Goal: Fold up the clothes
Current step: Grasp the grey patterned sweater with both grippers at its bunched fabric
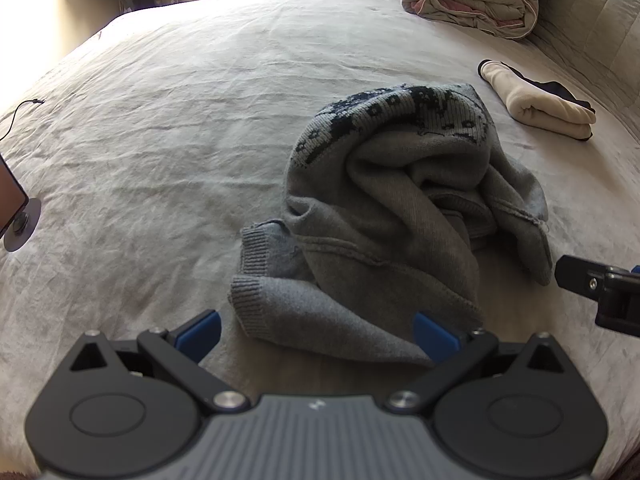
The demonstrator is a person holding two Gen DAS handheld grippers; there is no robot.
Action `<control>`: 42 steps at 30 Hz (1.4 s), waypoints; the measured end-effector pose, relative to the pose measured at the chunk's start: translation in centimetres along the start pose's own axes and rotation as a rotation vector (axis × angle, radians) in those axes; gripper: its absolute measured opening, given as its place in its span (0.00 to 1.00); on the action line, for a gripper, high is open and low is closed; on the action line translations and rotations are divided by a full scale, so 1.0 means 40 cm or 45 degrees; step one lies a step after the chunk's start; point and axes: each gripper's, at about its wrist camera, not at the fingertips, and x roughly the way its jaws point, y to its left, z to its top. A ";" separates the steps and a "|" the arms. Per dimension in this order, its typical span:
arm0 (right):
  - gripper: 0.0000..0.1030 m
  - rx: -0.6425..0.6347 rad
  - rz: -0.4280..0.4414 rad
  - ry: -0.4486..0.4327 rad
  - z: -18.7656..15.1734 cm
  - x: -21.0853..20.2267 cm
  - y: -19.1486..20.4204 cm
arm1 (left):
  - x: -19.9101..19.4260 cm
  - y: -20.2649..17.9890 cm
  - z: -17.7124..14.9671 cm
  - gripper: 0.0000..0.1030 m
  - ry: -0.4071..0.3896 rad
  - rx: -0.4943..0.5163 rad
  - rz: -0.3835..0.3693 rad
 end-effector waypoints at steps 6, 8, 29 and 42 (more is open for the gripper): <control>1.00 0.005 0.003 0.004 0.001 0.001 0.000 | 0.001 0.013 0.017 0.99 0.007 -0.015 0.007; 1.00 0.033 0.012 0.024 0.007 0.004 -0.001 | 0.002 0.018 0.023 1.00 0.009 -0.019 0.009; 1.00 -0.061 0.169 0.108 0.139 0.251 0.047 | 0.199 0.060 0.153 1.00 -0.026 -0.002 -0.060; 1.00 -0.113 0.318 0.145 0.132 0.302 0.013 | 0.264 0.078 0.154 1.00 0.027 0.053 -0.120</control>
